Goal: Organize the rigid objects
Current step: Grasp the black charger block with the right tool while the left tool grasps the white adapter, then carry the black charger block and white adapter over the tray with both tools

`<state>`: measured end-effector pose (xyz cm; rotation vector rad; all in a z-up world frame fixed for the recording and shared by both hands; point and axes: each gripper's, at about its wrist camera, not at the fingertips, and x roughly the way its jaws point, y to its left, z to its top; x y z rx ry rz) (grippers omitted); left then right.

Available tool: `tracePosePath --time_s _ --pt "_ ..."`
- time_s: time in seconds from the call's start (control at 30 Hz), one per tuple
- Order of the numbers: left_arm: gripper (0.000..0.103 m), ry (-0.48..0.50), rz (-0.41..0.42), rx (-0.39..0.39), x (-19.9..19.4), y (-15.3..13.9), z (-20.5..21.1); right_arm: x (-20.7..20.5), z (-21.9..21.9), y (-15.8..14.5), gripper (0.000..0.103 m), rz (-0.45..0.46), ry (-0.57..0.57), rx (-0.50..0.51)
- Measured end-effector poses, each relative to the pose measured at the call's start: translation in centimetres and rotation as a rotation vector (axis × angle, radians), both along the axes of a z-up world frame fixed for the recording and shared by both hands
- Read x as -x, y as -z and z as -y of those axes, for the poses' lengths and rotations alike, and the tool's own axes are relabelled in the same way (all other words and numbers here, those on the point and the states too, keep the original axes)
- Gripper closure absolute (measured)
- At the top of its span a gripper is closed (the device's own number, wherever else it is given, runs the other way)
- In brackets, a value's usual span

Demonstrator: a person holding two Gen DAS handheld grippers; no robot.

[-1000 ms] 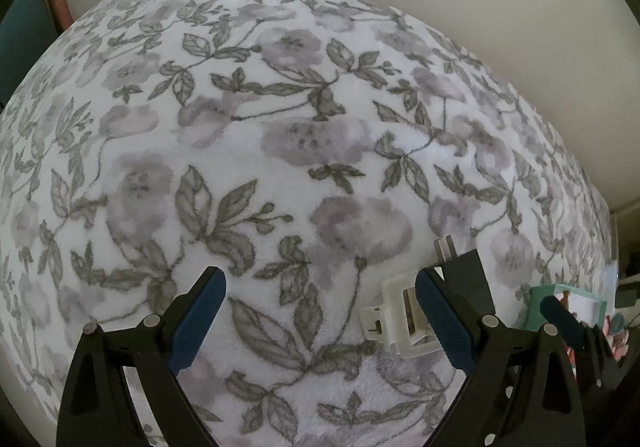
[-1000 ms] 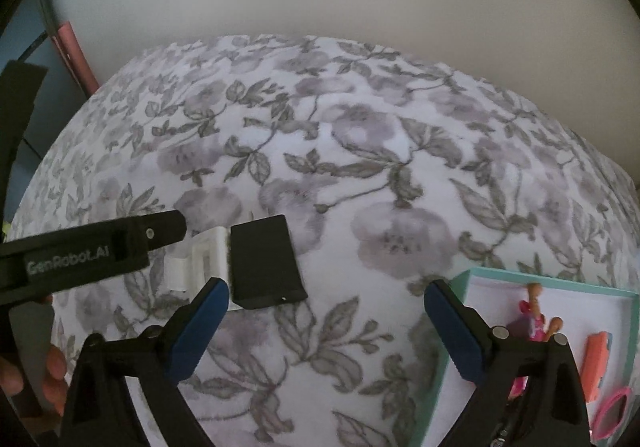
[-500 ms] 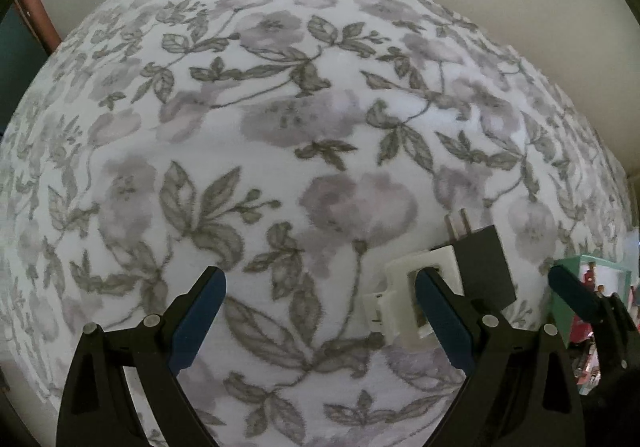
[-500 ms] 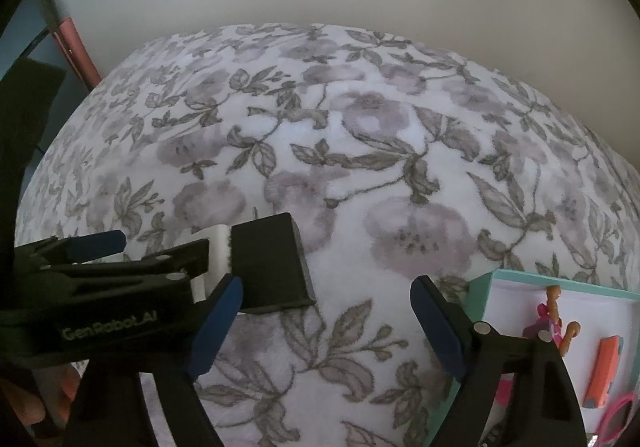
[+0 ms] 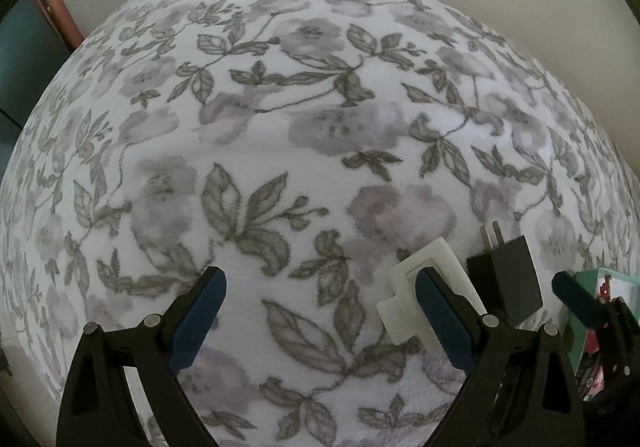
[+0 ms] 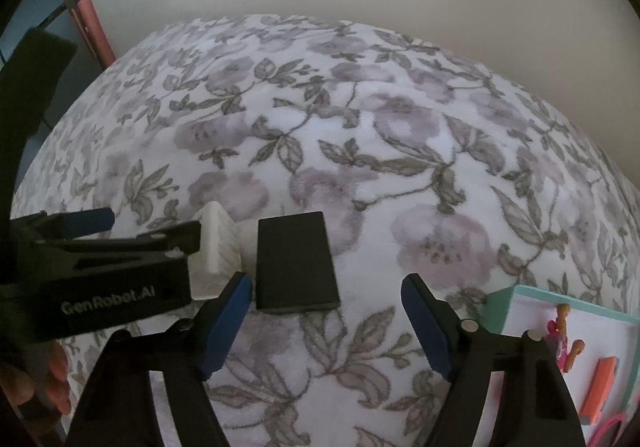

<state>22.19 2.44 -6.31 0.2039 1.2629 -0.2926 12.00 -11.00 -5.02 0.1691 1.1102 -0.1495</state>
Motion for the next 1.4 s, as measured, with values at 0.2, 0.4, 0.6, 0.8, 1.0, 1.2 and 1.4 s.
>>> tracePosePath --time_s 0.2,0.4,0.6,0.8,1.0,1.2,1.4 --pt "0.008 0.016 -0.042 0.002 -0.2 1.1 0.0 -0.9 -0.2 0.7 0.036 -0.019 -0.01 0.006" --pt "0.012 0.027 -0.053 0.02 -0.5 1.4 0.0 -1.2 -0.4 1.1 0.052 -0.018 -0.011 -0.031" --pt "0.037 0.077 -0.065 0.044 0.2 1.4 2.2 -0.9 -0.6 0.9 0.058 -0.013 -0.02 -0.02" --pt "0.073 0.147 -0.072 0.072 1.3 1.0 4.2 0.0 -0.1 0.6 0.058 -0.017 -0.008 -0.022" --pt "0.077 0.171 -0.063 0.074 2.4 0.8 6.0 0.9 0.5 0.3 0.058 -0.016 0.01 -0.03" --pt "0.079 0.176 -0.066 0.084 3.3 1.0 7.4 1.8 0.8 -0.2 0.058 -0.007 0.024 -0.036" --pt "0.081 0.197 -0.063 0.09 5.9 0.0 7.7 3.2 1.1 -0.6 0.059 -0.001 0.035 -0.049"
